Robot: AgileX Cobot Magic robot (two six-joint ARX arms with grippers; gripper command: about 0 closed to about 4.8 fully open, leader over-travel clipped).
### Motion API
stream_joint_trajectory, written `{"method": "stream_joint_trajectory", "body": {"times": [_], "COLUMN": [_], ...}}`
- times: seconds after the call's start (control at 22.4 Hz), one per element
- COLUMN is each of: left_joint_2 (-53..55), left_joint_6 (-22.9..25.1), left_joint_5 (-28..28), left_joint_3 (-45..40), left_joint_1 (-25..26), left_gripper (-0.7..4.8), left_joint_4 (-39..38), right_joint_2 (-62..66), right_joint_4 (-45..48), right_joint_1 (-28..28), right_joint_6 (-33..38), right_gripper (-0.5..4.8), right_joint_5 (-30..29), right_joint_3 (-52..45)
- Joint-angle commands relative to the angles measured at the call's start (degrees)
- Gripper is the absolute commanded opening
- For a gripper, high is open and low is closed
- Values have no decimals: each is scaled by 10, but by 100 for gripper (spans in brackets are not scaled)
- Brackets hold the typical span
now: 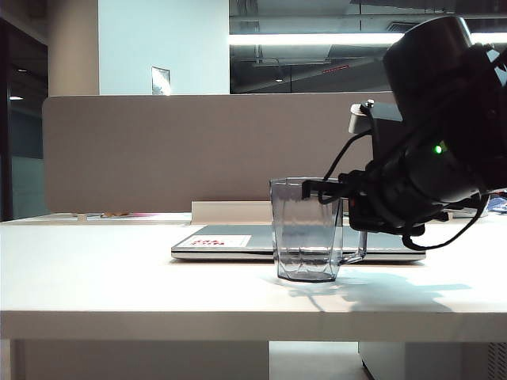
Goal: Pick up the water cup and place it on the side of the laptop close to you.
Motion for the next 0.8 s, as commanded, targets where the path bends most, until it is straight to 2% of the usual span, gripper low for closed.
{"method": "stream_joint_trajectory", "body": {"times": [0.04, 0.09, 0.18, 0.58, 0.71, 0.8], "left_joint_2": [0, 0, 0, 0, 0, 0], "left_joint_6": [-2, -2, -2, -2, -2, -2], "left_joint_5": [4, 4, 4, 4, 4, 4], "left_joint_3": [2, 2, 2, 2, 2, 2], "left_joint_1": [0, 0, 0, 0, 0, 0], "left_gripper": [-3, -3, -3, -3, -3, -3], "left_joint_4": [-3, -3, -2, -3, -3, -3], "right_joint_2": [4, 4, 3, 3, 3, 3], "right_joint_4": [5, 5, 5, 5, 4, 5], "right_joint_1": [1, 1, 3, 5, 19, 24], "right_joint_6": [2, 2, 2, 1, -19, -20], "right_gripper": [0, 2, 45, 46, 46, 64], "right_joint_5": [1, 1, 2, -7, 0, 10], "right_joint_3": [2, 2, 2, 2, 2, 2]}}
